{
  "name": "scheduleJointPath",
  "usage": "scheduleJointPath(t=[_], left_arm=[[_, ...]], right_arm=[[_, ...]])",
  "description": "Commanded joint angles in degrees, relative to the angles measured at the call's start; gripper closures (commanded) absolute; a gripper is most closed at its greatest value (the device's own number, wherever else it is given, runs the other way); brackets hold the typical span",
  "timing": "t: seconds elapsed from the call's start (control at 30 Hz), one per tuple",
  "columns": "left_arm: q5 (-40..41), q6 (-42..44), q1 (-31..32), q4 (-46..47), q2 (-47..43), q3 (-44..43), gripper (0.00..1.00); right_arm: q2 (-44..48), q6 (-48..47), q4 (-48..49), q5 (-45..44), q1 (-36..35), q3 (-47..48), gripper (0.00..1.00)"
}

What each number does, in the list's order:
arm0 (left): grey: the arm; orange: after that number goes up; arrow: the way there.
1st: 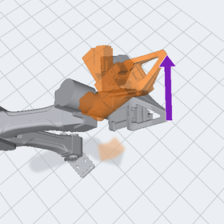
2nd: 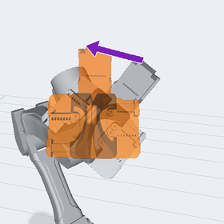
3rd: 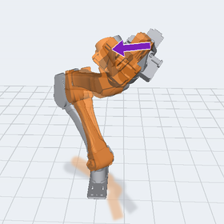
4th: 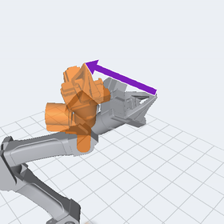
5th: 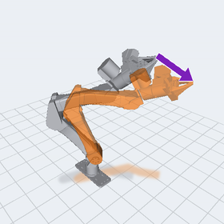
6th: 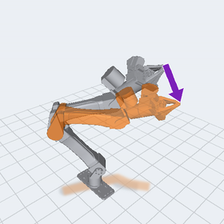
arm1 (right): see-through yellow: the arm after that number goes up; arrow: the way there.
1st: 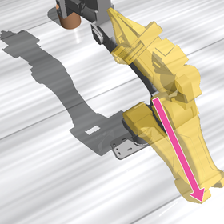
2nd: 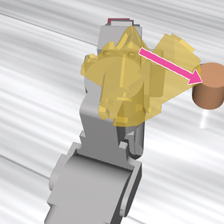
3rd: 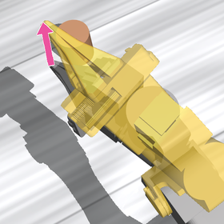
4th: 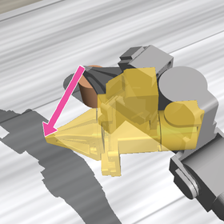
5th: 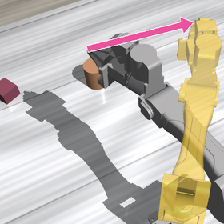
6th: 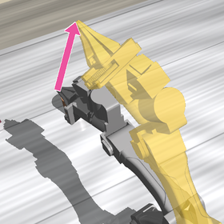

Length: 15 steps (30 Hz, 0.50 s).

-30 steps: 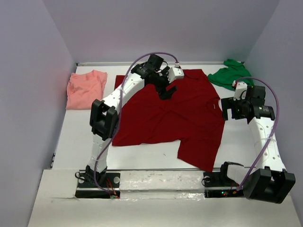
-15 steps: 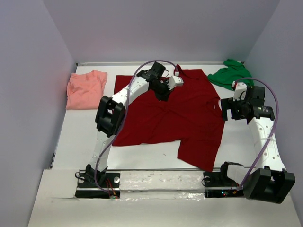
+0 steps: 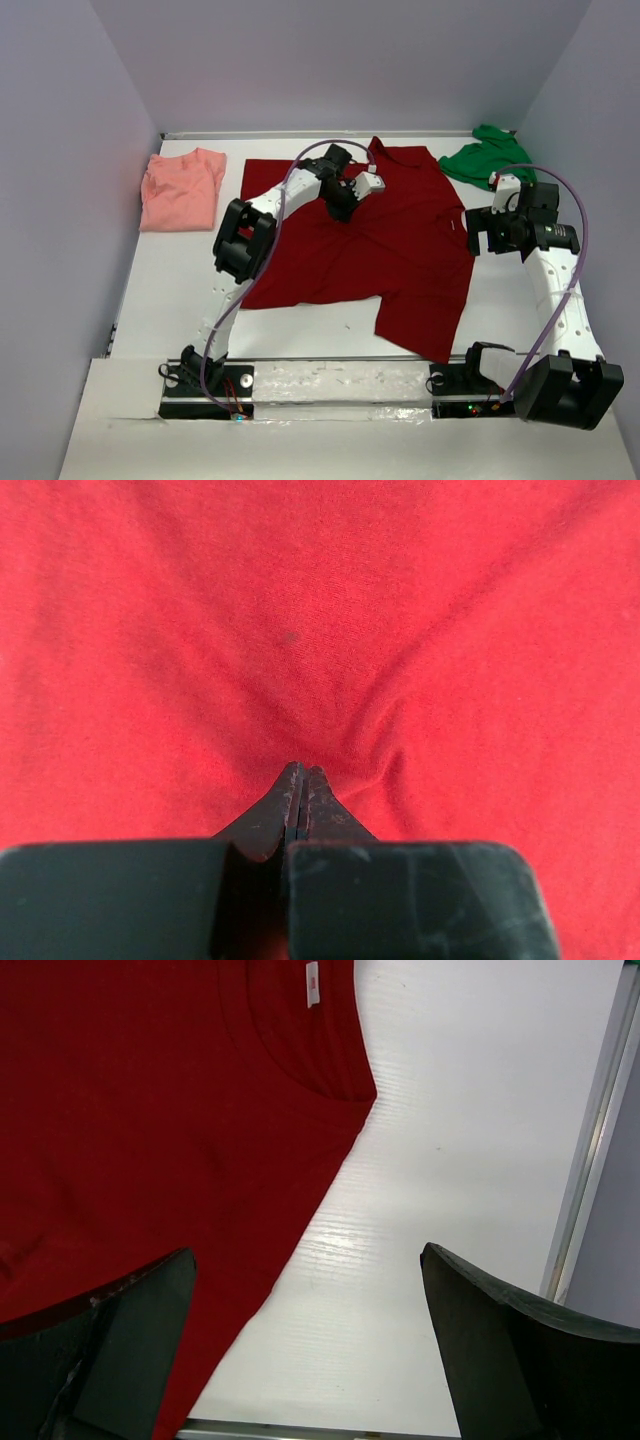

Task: Fold and stack the t-shirts
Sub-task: Flatten the tshirt out

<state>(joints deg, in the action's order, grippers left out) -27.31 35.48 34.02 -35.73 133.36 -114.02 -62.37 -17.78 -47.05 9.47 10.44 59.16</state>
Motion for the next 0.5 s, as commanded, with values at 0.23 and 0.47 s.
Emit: scheduleJointPath(t=[0.23, 0.47], left_arm=[[-0.46, -1.47, -0.09, -1.36, 2.69, -4.63, 1.0], [3.84, -3.58, -0.18, -2.33, 7.35, -9.99, 1.0]], right_arm=[[-0.47, 0.03, 2.4, 2.13, 0.37, 0.43, 0.0], [-1.35, -0.15, 2.31, 3.53, 0.37, 0.61, 0.0]])
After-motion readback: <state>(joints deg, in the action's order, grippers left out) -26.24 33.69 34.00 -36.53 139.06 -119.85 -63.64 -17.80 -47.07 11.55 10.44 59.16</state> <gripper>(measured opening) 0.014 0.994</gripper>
